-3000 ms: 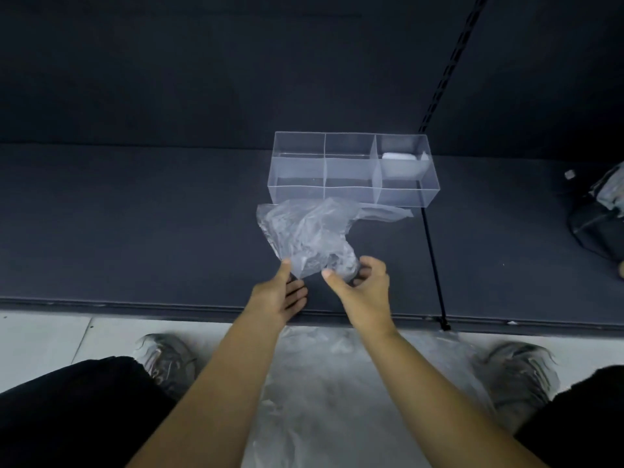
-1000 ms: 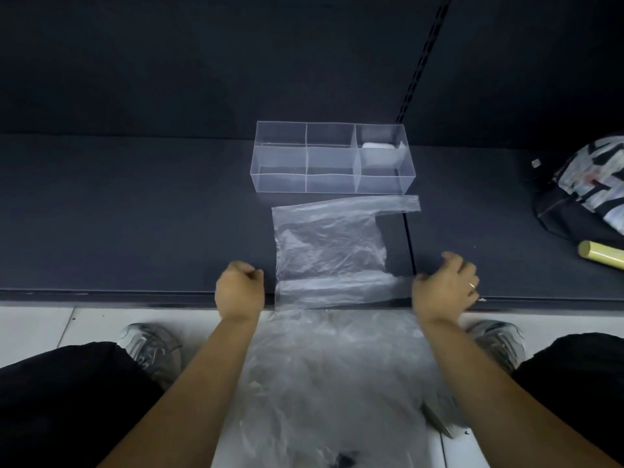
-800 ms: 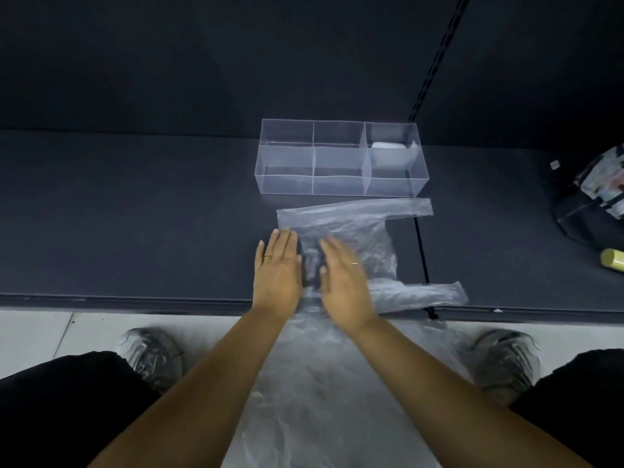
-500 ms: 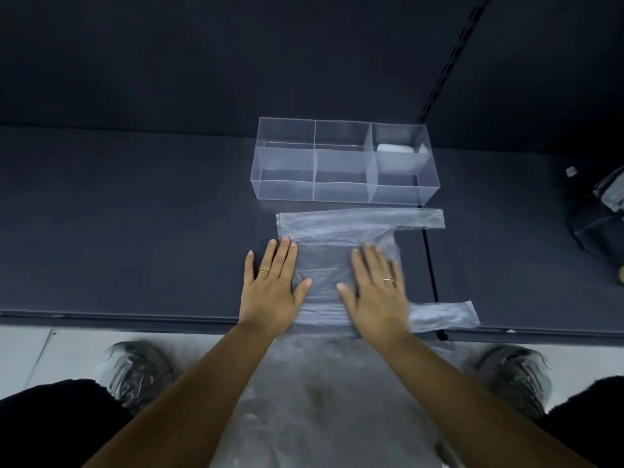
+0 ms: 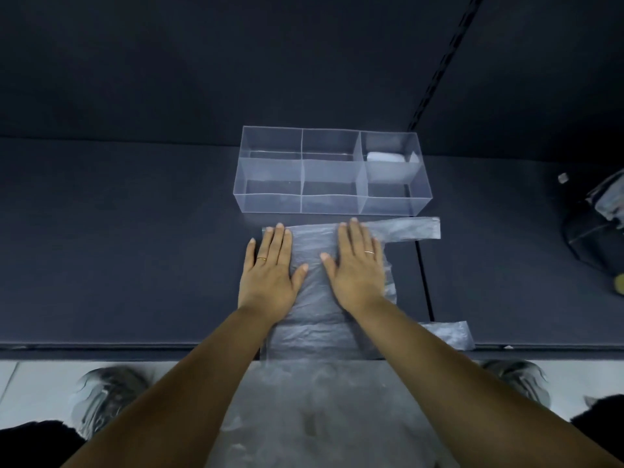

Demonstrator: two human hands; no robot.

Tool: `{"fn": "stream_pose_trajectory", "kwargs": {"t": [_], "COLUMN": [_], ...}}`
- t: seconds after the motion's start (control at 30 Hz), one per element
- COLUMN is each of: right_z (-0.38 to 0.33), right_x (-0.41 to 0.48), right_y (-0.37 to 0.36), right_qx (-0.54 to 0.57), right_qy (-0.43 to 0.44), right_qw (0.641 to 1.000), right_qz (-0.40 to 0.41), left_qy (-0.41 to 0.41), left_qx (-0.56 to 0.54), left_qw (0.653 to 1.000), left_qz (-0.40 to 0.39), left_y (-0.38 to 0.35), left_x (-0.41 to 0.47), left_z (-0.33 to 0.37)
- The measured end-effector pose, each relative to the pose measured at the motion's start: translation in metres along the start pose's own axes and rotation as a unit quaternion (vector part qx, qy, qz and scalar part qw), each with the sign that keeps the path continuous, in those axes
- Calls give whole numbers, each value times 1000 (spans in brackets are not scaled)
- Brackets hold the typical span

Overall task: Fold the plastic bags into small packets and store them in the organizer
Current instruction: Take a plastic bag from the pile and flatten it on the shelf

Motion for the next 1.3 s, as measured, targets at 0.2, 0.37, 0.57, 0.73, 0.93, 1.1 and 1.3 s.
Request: {"fn": "stream_pose_trajectory", "kwargs": {"t": [0.2, 0.37, 0.57, 0.73, 0.93, 1.1, 1.3], "right_z": [126, 131, -14, -18, 4, 66, 114], "right_x": [-6, -15, -121, -145, -143, -109, -79], "right_y": [23, 57, 41, 37, 69, 71, 87], "right_qx": [-69, -50, 150, 98, 118, 264, 394], "right_qy": [-128, -138, 160, 127, 124, -32, -142], "right_qw": [988, 985, 976, 986, 978, 960, 893], "right_qz": [45, 91, 9, 42, 118, -92, -167], "left_qy": [-17, -40, -269, -271, -67, 176, 295], "left_qx": [16, -34, -51, -67, -229, -375, -453], "left_qw": [1000, 999, 961, 948, 971, 896, 824], "left_qz": [-10, 1, 28, 150, 35, -163, -167], "left_y": [-3, 22, 35, 65, 85, 73, 74], "left_x": [-2, -15, -128, -139, -118, -99, -78], "left_z": [-3, 6, 41, 37, 6, -46, -88]}}
Point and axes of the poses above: each hand's wrist, its own x-axis towards the middle knuckle, its own y-axis out of the back of the hand, z = x × y, the point moved 9 cm from there along x, towards the middle knuckle, and after that the axes turned 12 degrees about z, right-handed, at the moved point
